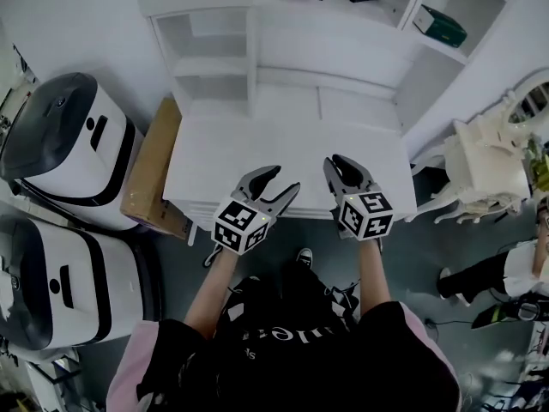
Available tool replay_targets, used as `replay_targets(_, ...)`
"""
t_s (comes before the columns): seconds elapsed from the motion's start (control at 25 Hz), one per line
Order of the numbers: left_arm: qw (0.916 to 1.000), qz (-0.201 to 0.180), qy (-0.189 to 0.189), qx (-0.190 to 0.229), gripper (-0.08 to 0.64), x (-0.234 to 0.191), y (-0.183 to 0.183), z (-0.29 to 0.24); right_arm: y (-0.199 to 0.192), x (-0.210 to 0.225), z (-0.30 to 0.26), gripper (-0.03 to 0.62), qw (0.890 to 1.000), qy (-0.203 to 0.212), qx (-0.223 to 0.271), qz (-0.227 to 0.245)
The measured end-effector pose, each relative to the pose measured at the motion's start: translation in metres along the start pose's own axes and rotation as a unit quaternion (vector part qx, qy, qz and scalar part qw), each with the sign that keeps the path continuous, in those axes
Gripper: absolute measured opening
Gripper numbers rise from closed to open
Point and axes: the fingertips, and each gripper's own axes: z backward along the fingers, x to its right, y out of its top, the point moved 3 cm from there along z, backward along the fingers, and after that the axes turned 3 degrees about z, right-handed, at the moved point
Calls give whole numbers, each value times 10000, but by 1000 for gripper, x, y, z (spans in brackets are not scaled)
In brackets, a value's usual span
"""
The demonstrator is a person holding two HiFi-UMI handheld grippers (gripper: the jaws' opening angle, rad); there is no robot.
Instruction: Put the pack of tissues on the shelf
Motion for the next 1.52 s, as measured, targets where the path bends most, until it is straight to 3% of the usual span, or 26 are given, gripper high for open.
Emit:
replay_targets(0.24, 9990, 304, 312, 123, 237, 8, -11, 33, -15, -31, 17, 87, 9994, 300, -137, -94)
replay_targets(0.52, 9964, 494, 691, -9, 230, 31, -33, 51, -40, -50, 45, 84, 9969, 696, -353, 18)
replay_targets(1.0, 9892, 828, 1189, -201, 184, 132, -71, 62, -88, -42, 138, 81, 9917, 1127, -590, -163)
replay_targets(1.52, 9824, 754, 1683, -284, 78, 224, -100, 82, -136, -30, 235, 81, 9884, 1357, -657, -175)
